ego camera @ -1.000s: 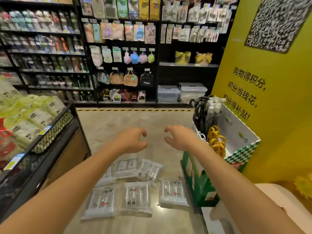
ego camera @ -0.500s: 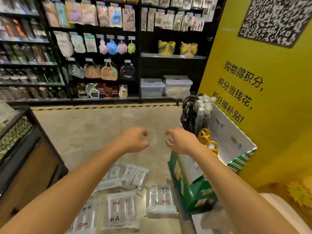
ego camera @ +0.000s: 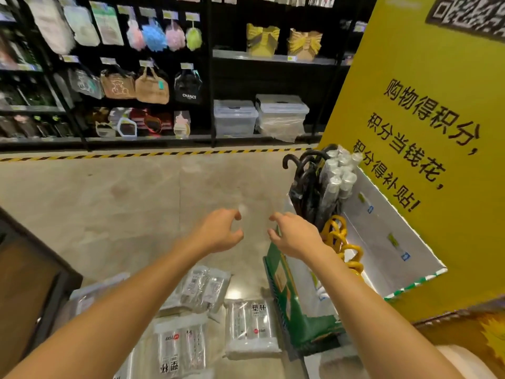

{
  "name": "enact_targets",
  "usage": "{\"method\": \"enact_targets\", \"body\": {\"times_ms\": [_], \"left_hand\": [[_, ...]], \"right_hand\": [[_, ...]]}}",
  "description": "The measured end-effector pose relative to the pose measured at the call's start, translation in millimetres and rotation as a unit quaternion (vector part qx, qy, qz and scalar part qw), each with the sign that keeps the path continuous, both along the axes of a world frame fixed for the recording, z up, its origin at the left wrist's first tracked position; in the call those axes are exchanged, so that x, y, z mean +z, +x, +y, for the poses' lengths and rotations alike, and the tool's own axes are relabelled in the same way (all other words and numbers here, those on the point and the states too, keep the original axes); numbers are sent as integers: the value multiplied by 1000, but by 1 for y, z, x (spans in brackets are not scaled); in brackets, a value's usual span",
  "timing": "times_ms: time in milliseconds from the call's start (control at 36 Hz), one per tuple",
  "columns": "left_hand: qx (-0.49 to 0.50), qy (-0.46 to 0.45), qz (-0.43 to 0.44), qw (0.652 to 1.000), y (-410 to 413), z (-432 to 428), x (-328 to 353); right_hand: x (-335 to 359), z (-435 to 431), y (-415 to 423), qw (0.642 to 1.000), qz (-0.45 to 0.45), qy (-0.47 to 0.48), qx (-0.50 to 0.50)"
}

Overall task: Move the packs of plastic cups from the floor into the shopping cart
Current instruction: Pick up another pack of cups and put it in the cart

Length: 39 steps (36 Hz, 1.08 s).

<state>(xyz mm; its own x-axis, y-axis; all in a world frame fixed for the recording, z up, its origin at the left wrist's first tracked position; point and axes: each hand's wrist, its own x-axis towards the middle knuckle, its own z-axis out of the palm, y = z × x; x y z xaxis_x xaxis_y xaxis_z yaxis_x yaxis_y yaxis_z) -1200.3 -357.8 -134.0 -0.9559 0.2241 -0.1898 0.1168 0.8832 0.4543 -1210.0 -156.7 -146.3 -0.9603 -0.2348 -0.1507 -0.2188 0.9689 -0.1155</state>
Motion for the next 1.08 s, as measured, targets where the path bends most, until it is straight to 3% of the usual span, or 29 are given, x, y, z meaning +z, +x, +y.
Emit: {"method": "enact_targets", "body": {"times_ms": [306,417,694,917,1083], "left_hand": [[89,15,-69,994,-70,31,-143],[132,37,-82,987,-80,33,-223],[150,66,-177,970,-54,22,-507],[150,87,-188,967,-30,32,-740],[168,116,-203,958,-7,44,-889]], "right_hand": [[-139,18,-88,998,-37,9,44],[-221,17,-104,998,-66,-21,1],[-507,51,-84,982,-167,-42,-75],[-746,95,-40,961,-241,-57,-125],[-871,124,-22,937,-275,-123,-177]]}}
